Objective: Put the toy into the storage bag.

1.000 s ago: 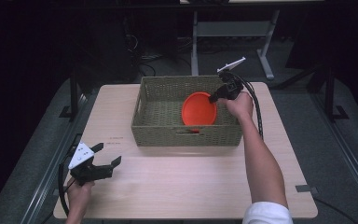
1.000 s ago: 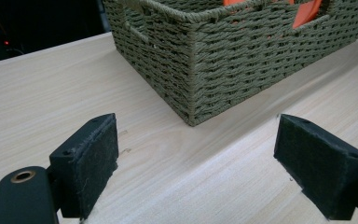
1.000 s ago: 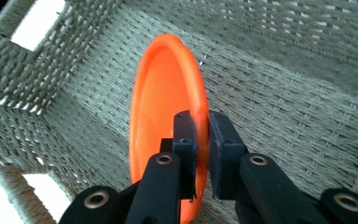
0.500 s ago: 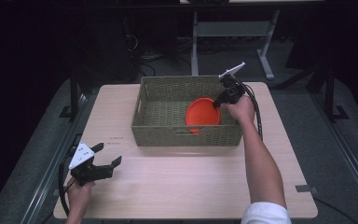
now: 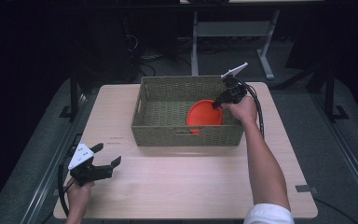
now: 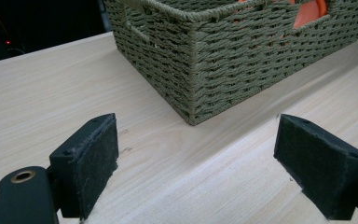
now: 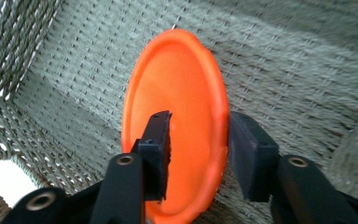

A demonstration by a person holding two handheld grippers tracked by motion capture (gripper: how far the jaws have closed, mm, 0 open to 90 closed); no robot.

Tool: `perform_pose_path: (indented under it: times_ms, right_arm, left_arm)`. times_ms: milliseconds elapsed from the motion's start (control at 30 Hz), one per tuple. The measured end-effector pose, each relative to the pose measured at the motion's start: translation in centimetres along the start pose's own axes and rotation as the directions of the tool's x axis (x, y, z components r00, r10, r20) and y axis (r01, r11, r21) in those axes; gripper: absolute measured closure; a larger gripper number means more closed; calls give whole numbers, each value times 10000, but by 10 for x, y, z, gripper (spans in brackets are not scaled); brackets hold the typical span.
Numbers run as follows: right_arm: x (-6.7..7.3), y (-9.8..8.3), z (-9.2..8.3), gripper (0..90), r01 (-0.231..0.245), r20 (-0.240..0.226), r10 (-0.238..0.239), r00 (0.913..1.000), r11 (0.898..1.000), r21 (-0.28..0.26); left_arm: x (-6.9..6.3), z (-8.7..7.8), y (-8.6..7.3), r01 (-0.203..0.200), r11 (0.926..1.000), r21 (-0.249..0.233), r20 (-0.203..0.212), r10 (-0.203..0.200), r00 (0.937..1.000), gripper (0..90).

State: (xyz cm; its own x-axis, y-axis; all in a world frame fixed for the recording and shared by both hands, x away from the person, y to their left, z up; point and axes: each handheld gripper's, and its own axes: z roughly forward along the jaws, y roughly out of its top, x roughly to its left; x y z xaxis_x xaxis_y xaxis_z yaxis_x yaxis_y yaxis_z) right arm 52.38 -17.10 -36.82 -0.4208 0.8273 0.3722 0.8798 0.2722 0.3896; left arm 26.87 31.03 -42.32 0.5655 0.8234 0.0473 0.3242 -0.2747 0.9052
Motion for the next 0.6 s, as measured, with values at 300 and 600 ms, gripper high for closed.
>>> perform_pose_path:
  times_ms: [300,600]
  right_arm:
    - [-1,-5,-17,545,38,-386,-59,9992,9985,-547]
    - [-1,-18,-24,476,271,-952,-361,9948,9952,-941]
  left_arm:
    - [-3,1,1,-128,9999,46,113,128,9999,131]
    - [-2,2,2,-45,10000,82,186,43,9998,131]
